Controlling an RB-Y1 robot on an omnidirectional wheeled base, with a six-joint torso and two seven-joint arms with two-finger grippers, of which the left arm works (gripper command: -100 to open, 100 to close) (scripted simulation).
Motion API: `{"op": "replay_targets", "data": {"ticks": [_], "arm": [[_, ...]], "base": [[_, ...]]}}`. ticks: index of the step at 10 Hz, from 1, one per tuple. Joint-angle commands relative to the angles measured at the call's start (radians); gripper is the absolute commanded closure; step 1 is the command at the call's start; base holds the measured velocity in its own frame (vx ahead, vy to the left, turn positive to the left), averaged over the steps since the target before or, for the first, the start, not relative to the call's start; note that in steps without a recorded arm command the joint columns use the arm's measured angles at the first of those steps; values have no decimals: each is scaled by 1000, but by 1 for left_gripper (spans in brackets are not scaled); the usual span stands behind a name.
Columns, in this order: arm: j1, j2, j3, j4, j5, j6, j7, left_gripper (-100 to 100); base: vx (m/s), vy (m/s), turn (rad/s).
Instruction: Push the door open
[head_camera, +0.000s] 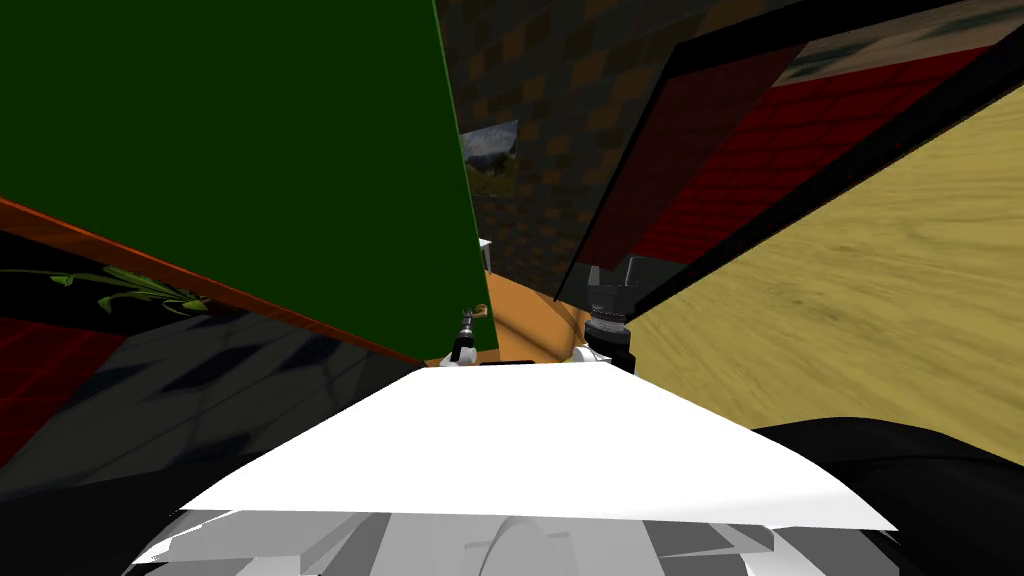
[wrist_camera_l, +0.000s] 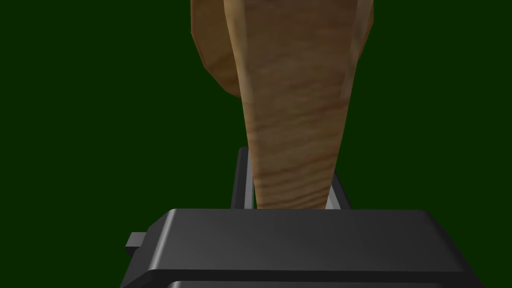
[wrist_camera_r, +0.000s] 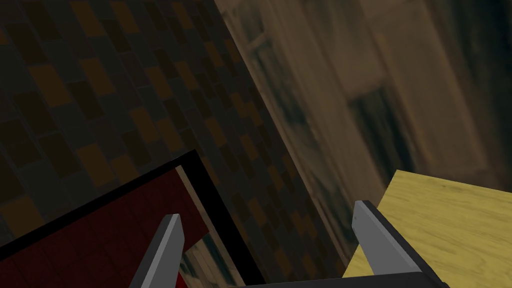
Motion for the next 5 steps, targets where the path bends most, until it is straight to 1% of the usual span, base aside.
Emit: {"op": "replay_targets", "data": {"ticks": [1,4,5], "arm": [[-7,12,28,-1,13,-8,-13,100],[-8,4,59,1,29,-14,-33,100],[-8,0,69,1,34,-16,-39,100]], "base": [[181,-75,82],[197,-72,80],[202,-70,132]]}}
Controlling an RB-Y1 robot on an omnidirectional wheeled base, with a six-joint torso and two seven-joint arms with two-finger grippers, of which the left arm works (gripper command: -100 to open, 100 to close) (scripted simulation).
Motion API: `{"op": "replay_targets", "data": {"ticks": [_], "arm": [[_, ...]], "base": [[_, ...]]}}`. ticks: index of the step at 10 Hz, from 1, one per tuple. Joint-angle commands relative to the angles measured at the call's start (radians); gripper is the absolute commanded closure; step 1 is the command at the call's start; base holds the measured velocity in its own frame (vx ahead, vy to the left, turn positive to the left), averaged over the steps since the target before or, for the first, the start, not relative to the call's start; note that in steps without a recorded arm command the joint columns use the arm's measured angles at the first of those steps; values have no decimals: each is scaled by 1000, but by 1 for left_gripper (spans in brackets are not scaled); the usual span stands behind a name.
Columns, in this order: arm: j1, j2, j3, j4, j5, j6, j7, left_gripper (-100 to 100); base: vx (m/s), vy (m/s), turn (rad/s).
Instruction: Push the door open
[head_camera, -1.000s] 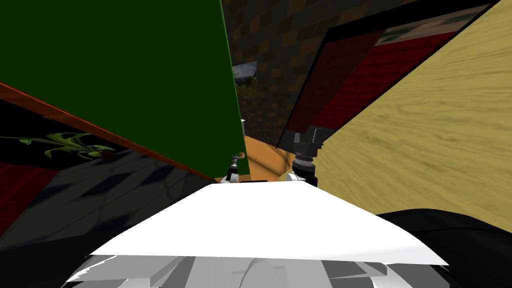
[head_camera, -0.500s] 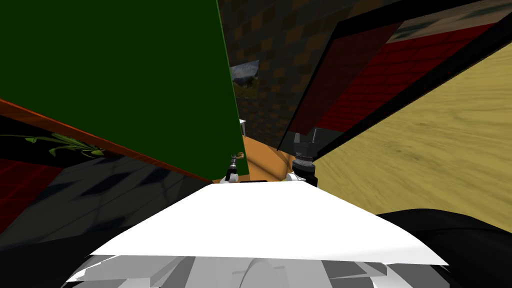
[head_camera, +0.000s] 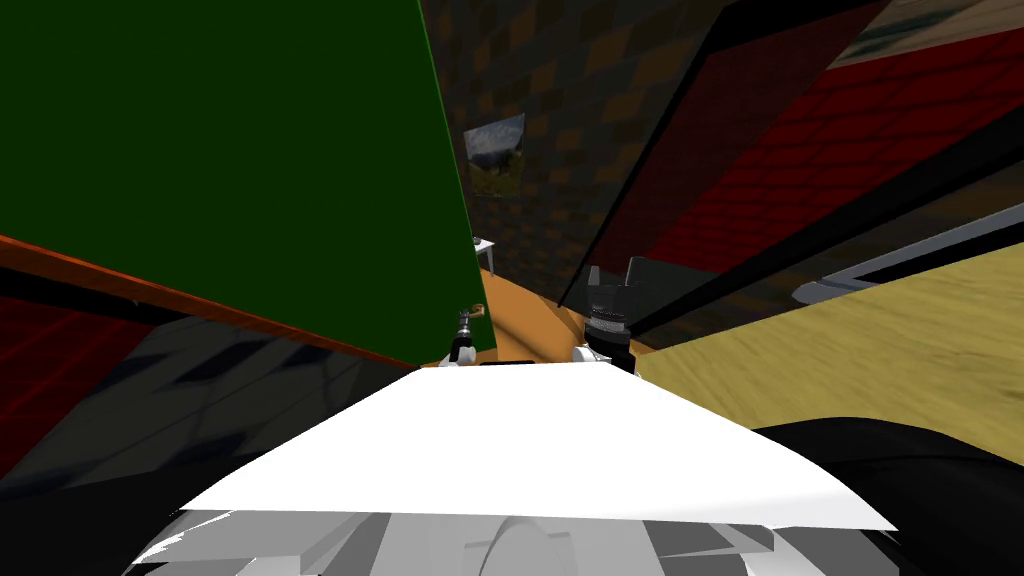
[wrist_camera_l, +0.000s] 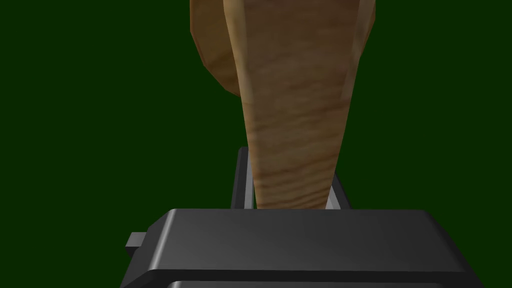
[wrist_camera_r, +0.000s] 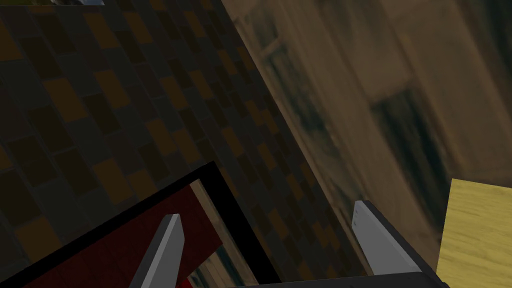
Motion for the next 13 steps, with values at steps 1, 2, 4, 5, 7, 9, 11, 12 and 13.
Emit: {"op": "replay_targets", "data": {"ticks": [1,2,4,5,7,9,11,12,13], "arm": [[-4,5,26,-6,12,-7,-13,100],[-4,0,36,-6,17,-9,-19,100],[-5,-13,53,-5,26,-12,-31,100],[-5,-20,61,-4,30,-13,-36,100],[-5,-38,78,-3,39,-16,-47,100],[-6,-58,93,-2,46,-19,-56,100],[4,-24,114,-7,62,-20,-61,100],[4,-19,121,-7,68,-21,-65,100],[4,-16,128,-8,75,-23,-69,100]], "base": [[201,-70,78],[174,-71,78],[193,-72,94],[176,-83,89],[200,-80,94],[153,-54,73],[88,-18,46],[201,-47,44],[210,-51,44]]}}
